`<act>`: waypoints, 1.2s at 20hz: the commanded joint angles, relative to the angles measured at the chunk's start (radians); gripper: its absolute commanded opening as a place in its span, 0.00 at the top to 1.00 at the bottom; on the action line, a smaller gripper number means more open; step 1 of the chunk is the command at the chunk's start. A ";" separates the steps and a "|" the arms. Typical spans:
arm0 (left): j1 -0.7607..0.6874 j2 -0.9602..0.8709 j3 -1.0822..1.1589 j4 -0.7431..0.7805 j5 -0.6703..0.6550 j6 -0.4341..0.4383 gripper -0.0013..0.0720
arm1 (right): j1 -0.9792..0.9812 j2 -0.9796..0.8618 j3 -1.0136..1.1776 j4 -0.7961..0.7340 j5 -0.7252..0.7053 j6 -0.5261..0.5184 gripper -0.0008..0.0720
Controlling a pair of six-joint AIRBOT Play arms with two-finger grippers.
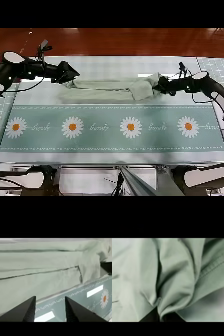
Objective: Fold the shirts.
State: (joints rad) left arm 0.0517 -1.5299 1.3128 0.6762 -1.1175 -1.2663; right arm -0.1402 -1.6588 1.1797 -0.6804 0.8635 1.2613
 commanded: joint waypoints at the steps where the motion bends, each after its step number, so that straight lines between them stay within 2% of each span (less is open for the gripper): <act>1: -0.016 -0.001 0.001 -0.003 0.002 0.000 0.40 | 0.018 0.125 0.002 0.056 0.005 -0.059 0.96; 3: -0.052 -0.012 0.001 -0.007 0.010 0.002 0.95 | 0.029 0.245 0.002 0.016 0.064 -0.059 0.96; 5: -0.122 -0.037 0.001 -0.007 0.027 0.001 0.94 | 0.061 0.350 0.002 -0.012 0.134 -0.041 0.96; 7: -0.215 -0.071 0.000 -0.007 0.051 0.001 0.95 | 0.108 0.446 0.001 -0.040 0.166 0.020 0.96; 11: -0.391 -0.111 -0.007 -0.007 0.138 -0.006 0.95 | 0.232 0.623 0.002 -0.230 0.187 0.233 0.96; 13: -0.463 -0.116 -0.011 -0.017 0.201 -0.048 0.95 | 0.298 0.695 0.001 -0.321 0.206 0.333 0.96; 17: -0.601 -0.145 -0.011 -0.087 0.219 -0.047 0.95 | 0.404 0.785 0.001 -0.484 0.239 0.483 0.96; 21: -0.696 -0.161 -0.011 -0.085 0.217 -0.042 0.95 | 0.423 0.803 0.001 -0.551 0.285 0.518 0.96; 24: -0.616 -0.141 -0.011 -0.077 0.181 -0.031 0.95 | 0.423 0.803 0.001 -0.620 0.279 0.518 0.96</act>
State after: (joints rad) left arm -0.5911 -1.6802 1.3014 0.5976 -0.9146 -1.3056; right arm 0.2726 -0.8654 1.1801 -1.2156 1.1309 1.7531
